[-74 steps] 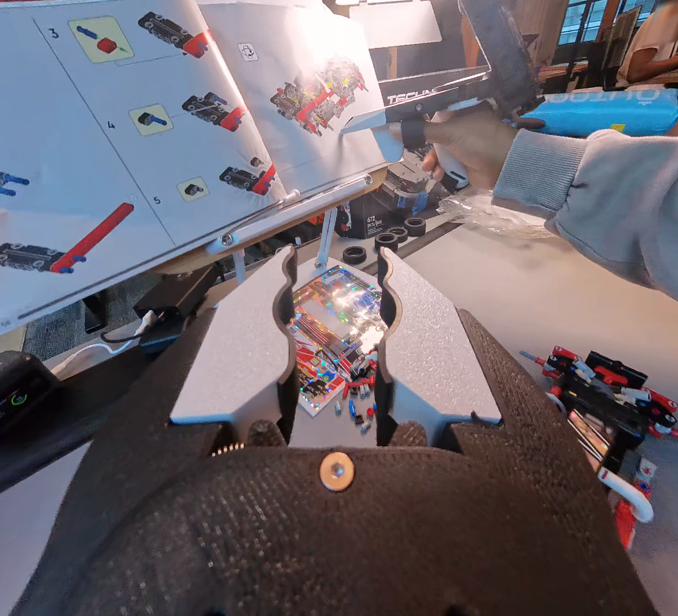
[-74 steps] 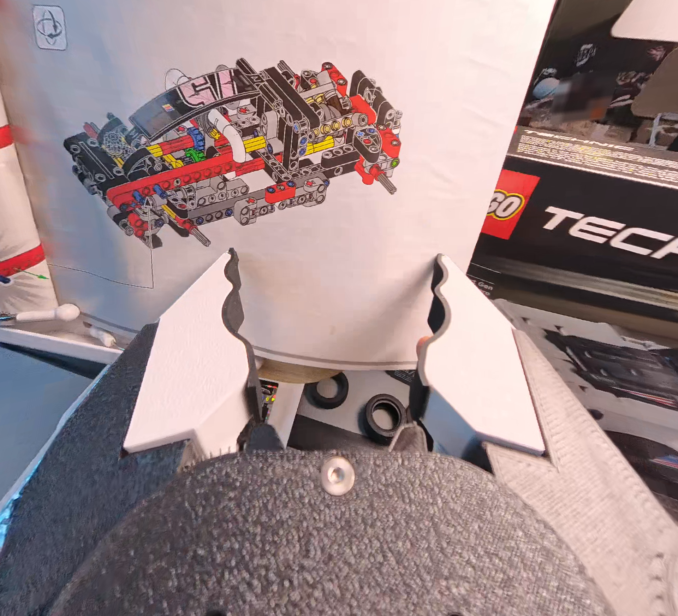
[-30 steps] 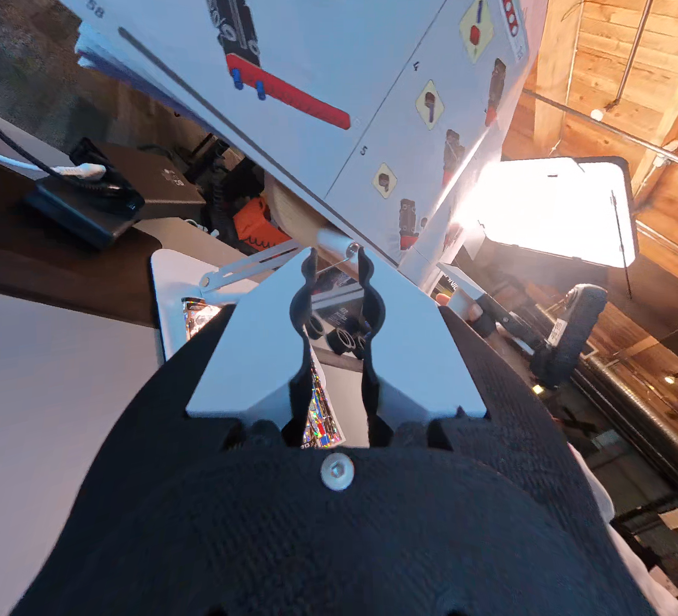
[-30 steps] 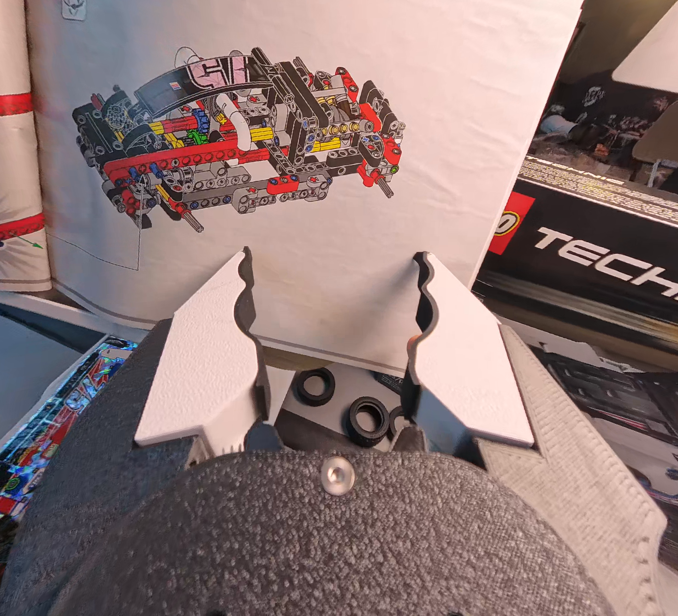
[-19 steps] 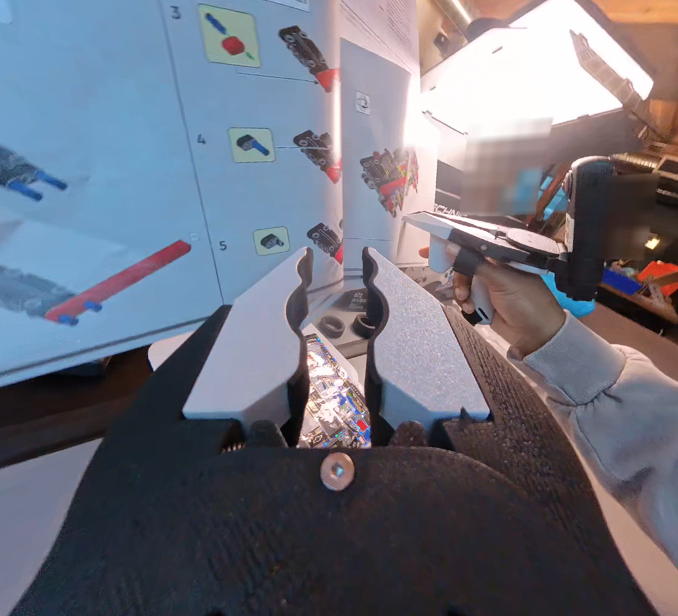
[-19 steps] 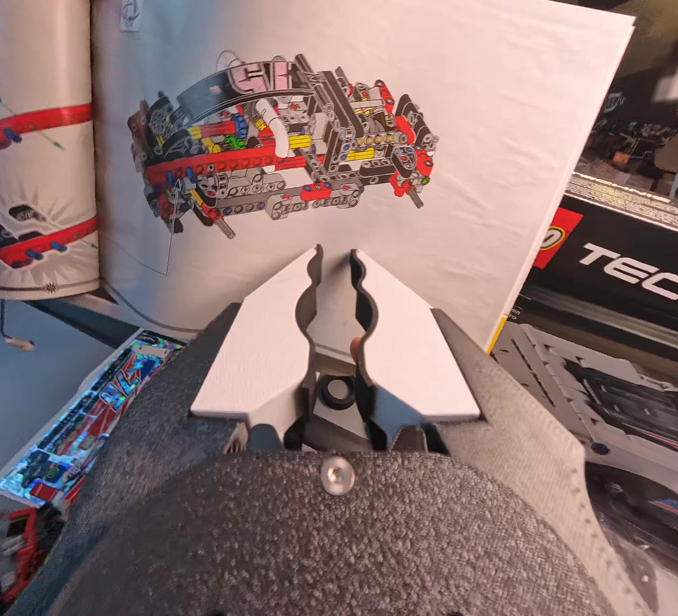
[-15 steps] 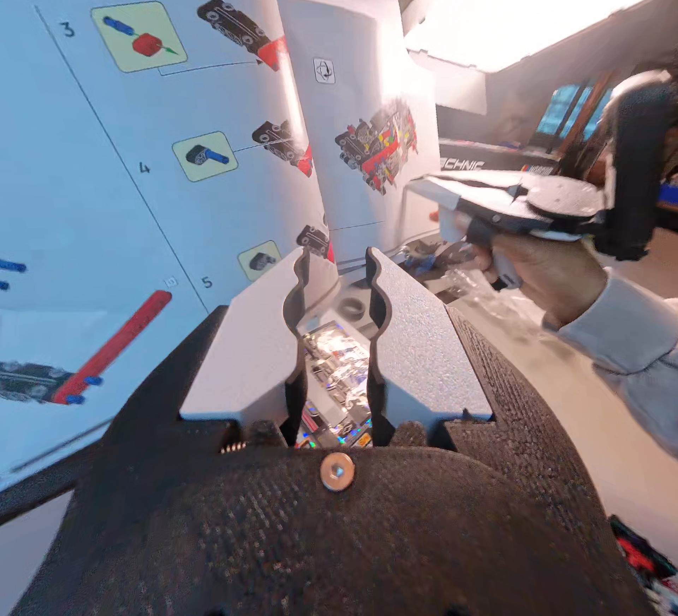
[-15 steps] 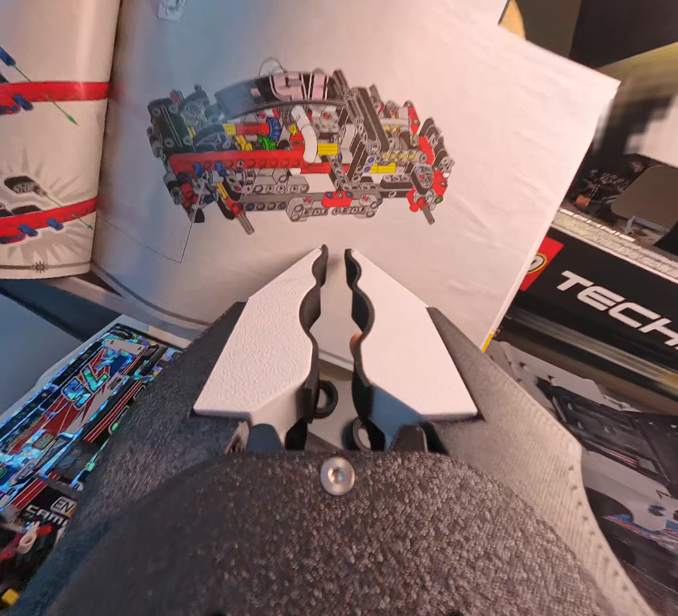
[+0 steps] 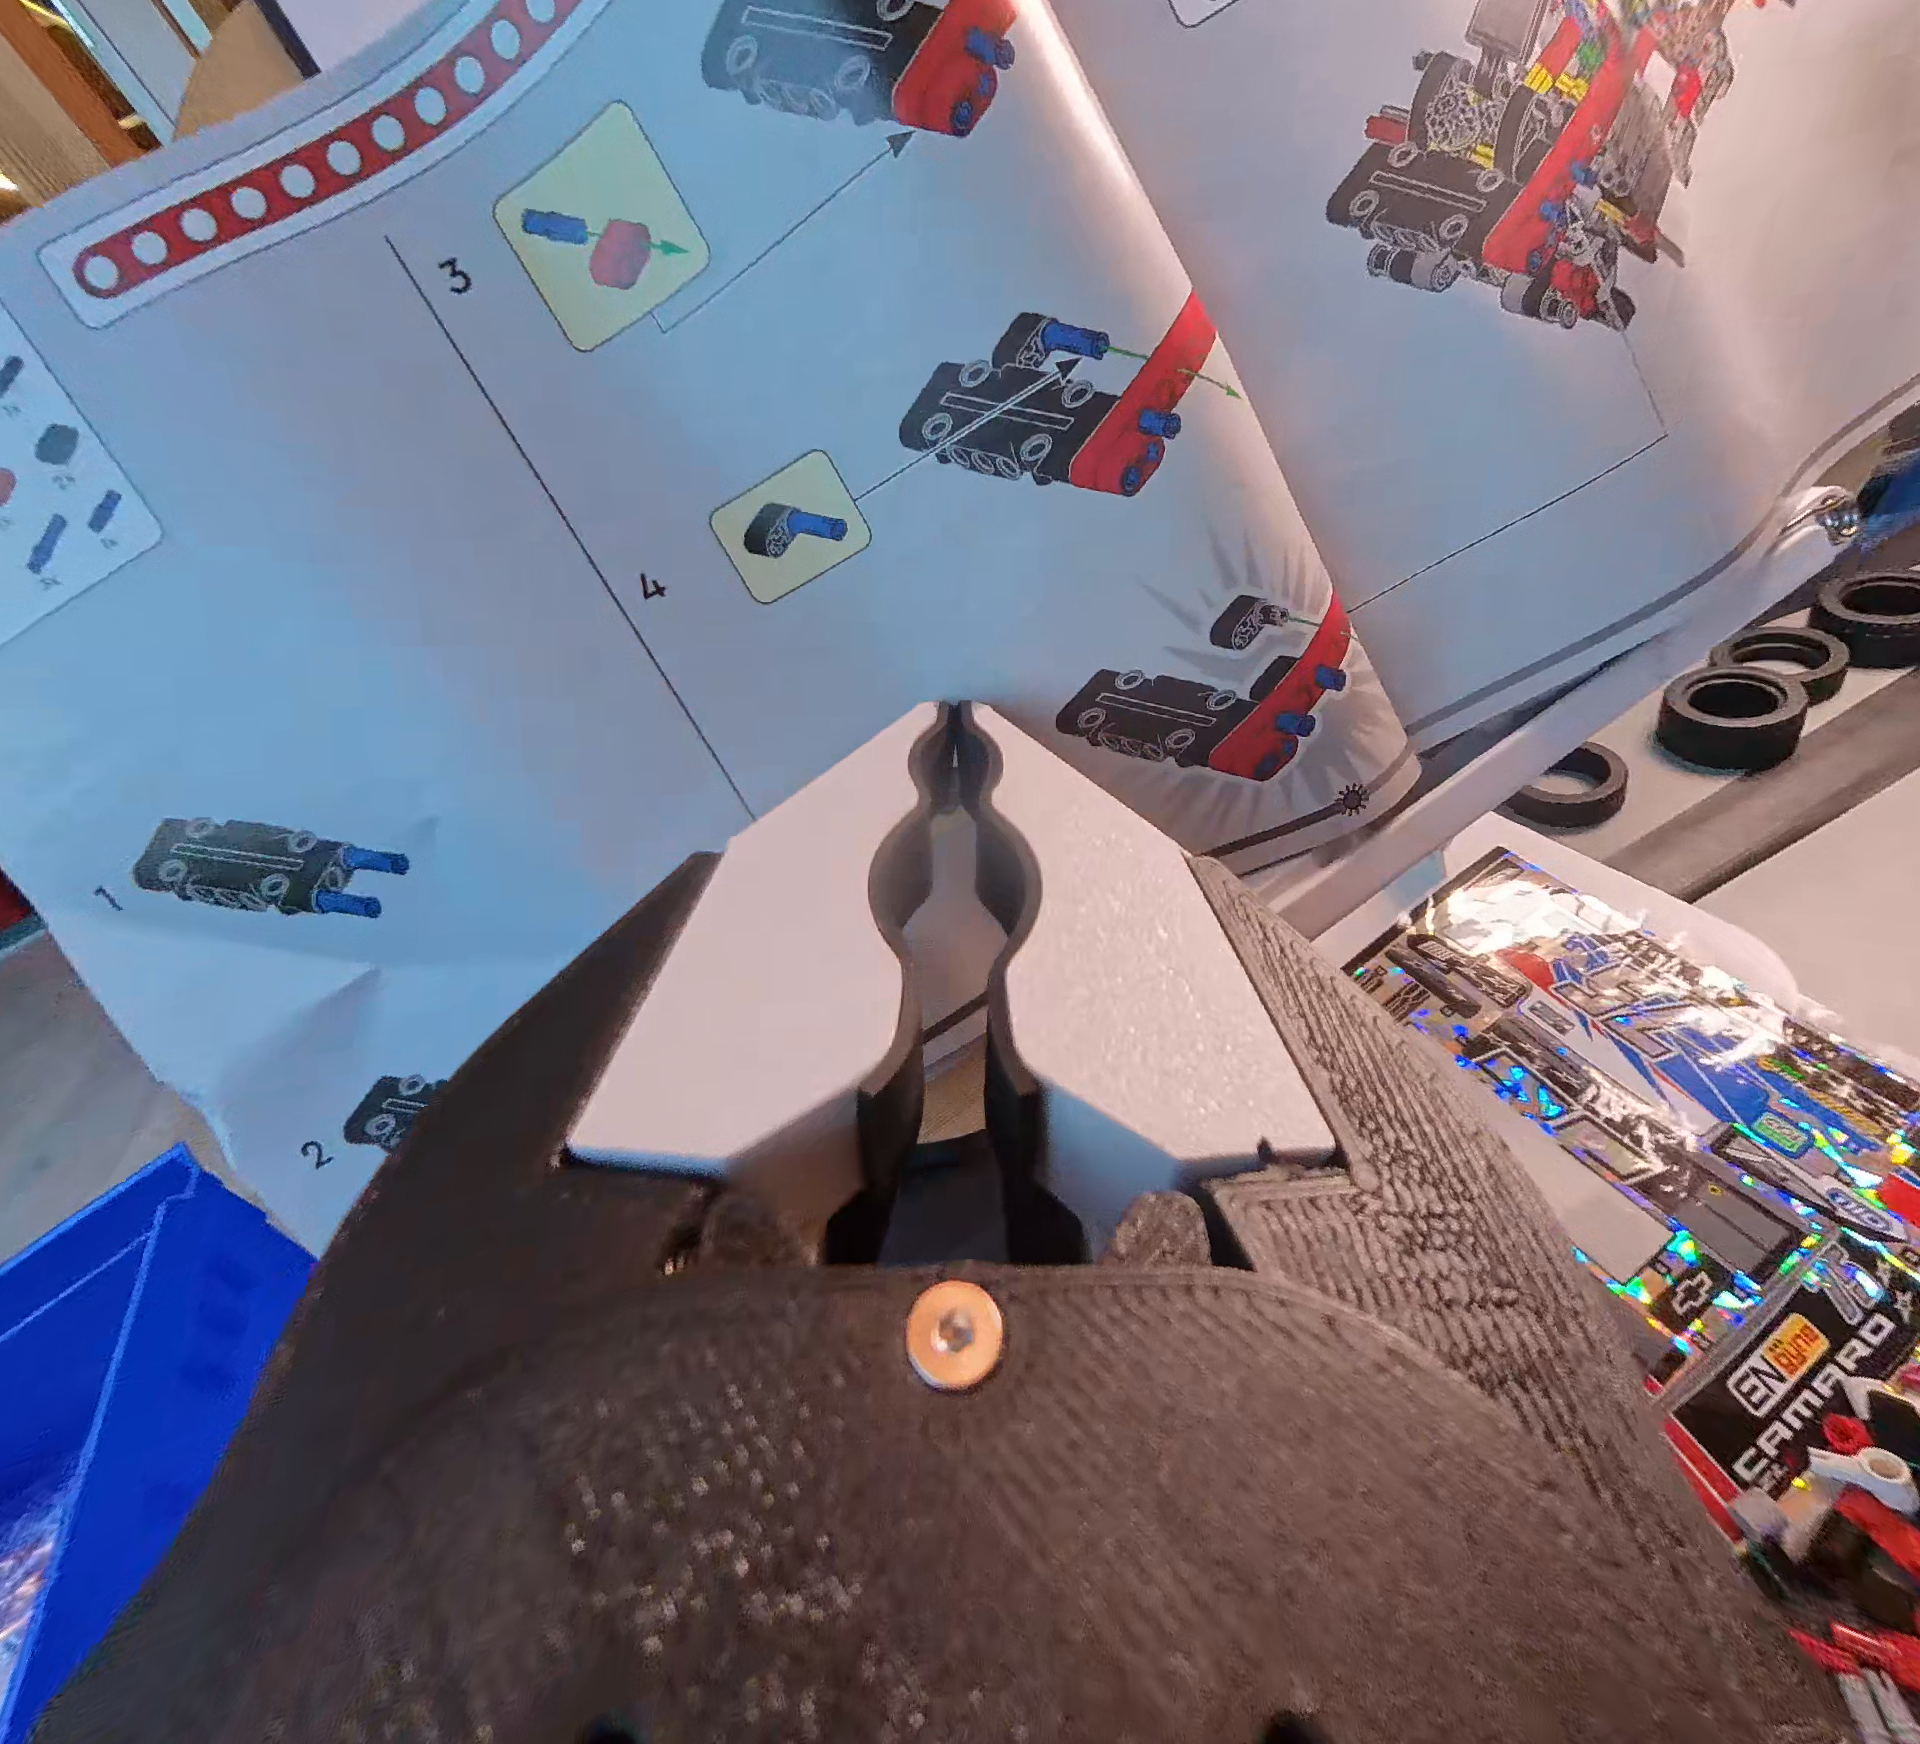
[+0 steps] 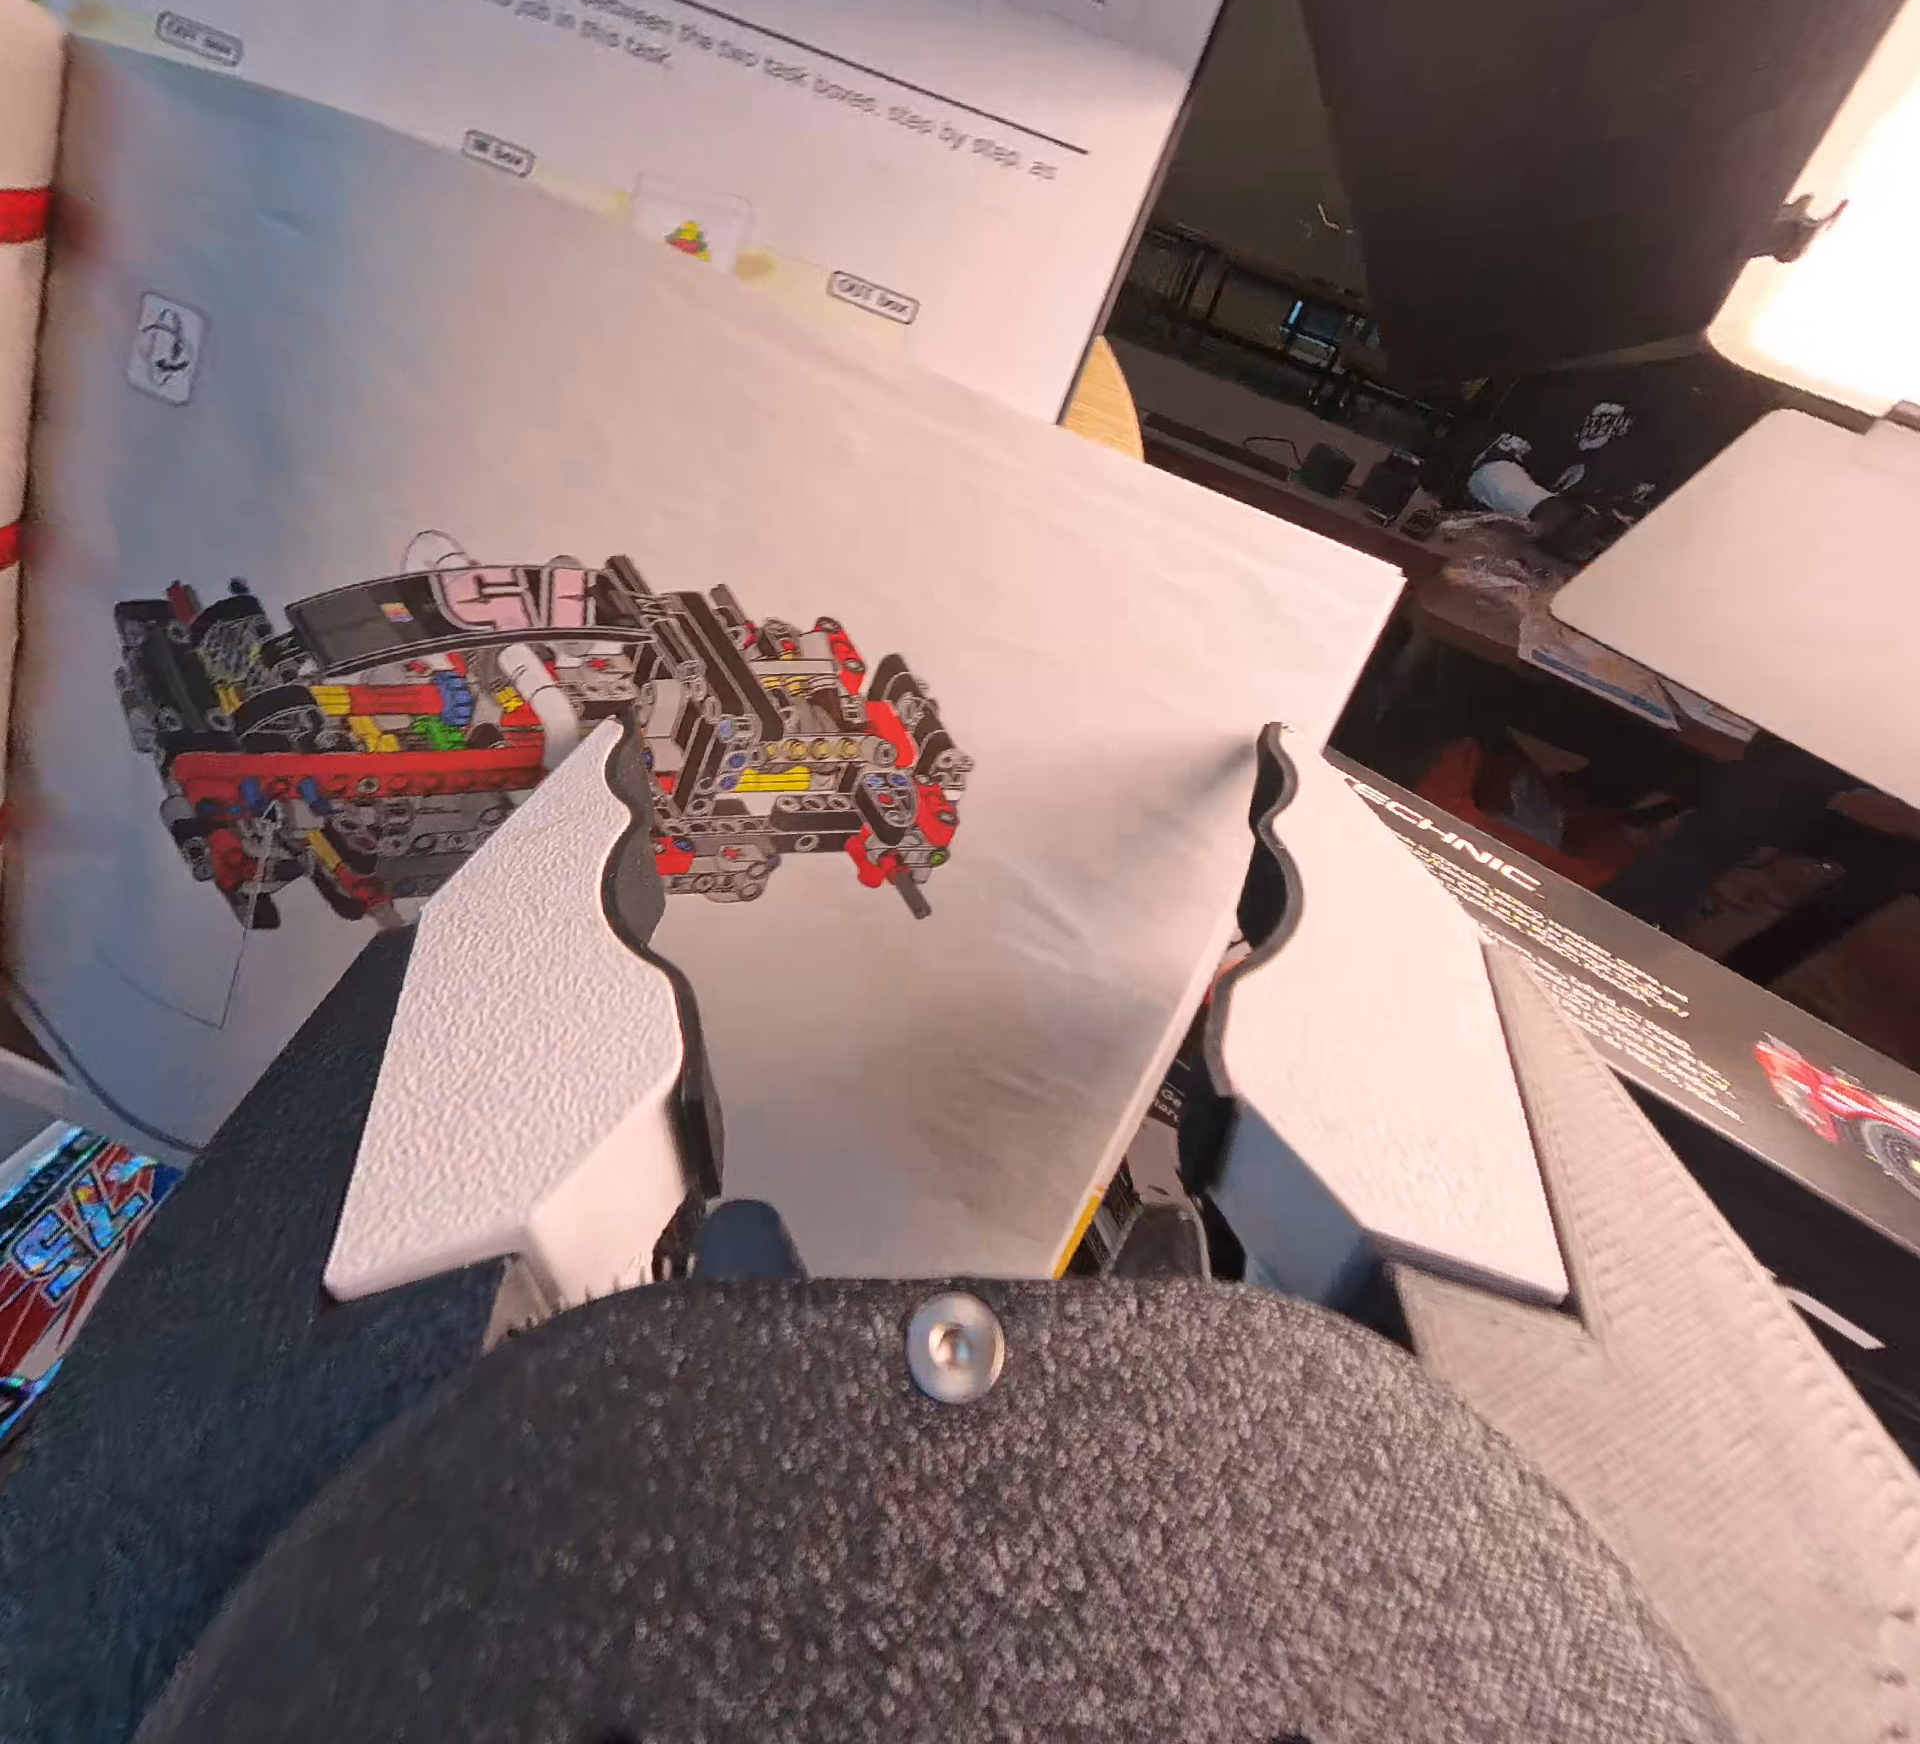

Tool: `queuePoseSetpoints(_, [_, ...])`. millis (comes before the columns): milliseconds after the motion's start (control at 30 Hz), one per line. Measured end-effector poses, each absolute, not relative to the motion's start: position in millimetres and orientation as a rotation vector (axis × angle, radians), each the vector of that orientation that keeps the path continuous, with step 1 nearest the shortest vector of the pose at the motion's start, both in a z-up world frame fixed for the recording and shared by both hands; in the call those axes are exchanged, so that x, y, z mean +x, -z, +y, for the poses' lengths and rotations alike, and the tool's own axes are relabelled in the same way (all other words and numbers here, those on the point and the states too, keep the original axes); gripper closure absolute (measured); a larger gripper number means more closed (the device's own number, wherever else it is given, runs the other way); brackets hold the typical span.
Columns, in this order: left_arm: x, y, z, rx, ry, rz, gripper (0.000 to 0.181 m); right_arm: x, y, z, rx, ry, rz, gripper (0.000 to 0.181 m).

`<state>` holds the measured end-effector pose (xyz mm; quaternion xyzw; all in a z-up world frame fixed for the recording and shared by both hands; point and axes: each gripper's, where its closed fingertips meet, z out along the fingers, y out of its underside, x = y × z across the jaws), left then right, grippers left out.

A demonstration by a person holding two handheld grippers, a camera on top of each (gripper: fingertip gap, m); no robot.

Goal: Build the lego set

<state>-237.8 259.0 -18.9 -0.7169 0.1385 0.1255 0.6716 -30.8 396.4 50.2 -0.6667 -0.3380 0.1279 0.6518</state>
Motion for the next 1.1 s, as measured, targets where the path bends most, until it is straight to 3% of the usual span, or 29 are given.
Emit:
queuePoseSetpoints(133, [-233.1, 18.7, 261.4, -1.605, -0.282, 0.326, 0.181, -24.5, -49.5, 409.2, -1.557, -0.435, -0.751, 0.063])
queuePoseSetpoints(300, [-230.7, 18.7, 262.0, -1.58, -0.258, 0.333, 0.181, -24.1, -54.0, 401.7, -1.447, -0.323, -0.816, 0.092])
queuePoseSetpoints(667, [-226.4, 18.7, 264.1, -1.577, -0.254, 0.372, 0.181, -38.9, -57.9, 403.6, -1.477, -0.43, -0.851, 0.064])
queuePoseSetpoints(833, [-225.8, 18.8, 261.6, -1.577, -0.213, 0.374, 0.181, -44.8, -51.2, 399.3, -1.487, -0.455, -0.858, 0.081])
queuePoseSetpoints(900, [-225.7, 18.8, 260.8, -1.582, -0.21, 0.384, 0.181, -38.1, -53.8, 398.2, -1.469, -0.412, -0.837, 0.099])
queuePoseSetpoints(967, [-225.0, 18.5, 259.8, -1.588, -0.208, 0.391, 0.181, -29.3, -58.3, 393.8, -1.437, -0.357, -0.829, 0.129])
queuePoseSetpoints(1100, [-222.2, 17.6, 254.7, -1.591, -0.203, 0.399, 0.179, -20.6, -52.9, 380.5, -1.4, -0.245, -0.891, 0.142])
